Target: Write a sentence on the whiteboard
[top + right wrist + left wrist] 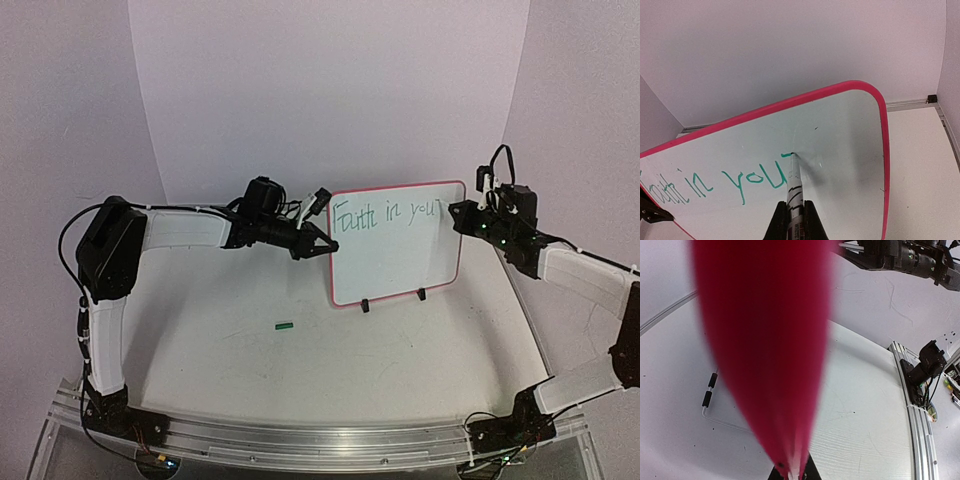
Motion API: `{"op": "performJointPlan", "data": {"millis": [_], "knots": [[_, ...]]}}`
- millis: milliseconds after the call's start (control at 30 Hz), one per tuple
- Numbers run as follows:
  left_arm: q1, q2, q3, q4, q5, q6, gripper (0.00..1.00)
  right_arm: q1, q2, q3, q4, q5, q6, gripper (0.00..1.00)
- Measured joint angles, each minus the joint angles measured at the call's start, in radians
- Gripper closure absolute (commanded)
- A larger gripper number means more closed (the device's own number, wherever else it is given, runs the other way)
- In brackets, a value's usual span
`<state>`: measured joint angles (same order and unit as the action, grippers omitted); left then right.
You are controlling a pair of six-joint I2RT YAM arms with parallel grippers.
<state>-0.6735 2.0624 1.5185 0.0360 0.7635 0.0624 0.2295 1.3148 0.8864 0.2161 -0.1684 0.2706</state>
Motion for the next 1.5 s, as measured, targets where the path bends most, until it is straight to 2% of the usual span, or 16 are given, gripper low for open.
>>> {"op": "performJointPlan", "data": {"millis": [433, 1500], "knots": [[0.000, 0.000, 0.000, 0.000, 0.000, -0.005, 1.00, 0.000, 0.000, -0.075, -0.014, -0.005, 0.013, 1.00], [0.000, 0.000, 0.000, 0.000, 0.000, -0.002, 1.00, 0.000, -0.005, -0.022, -0.021, 0.028, 0.010, 1.00]]}}
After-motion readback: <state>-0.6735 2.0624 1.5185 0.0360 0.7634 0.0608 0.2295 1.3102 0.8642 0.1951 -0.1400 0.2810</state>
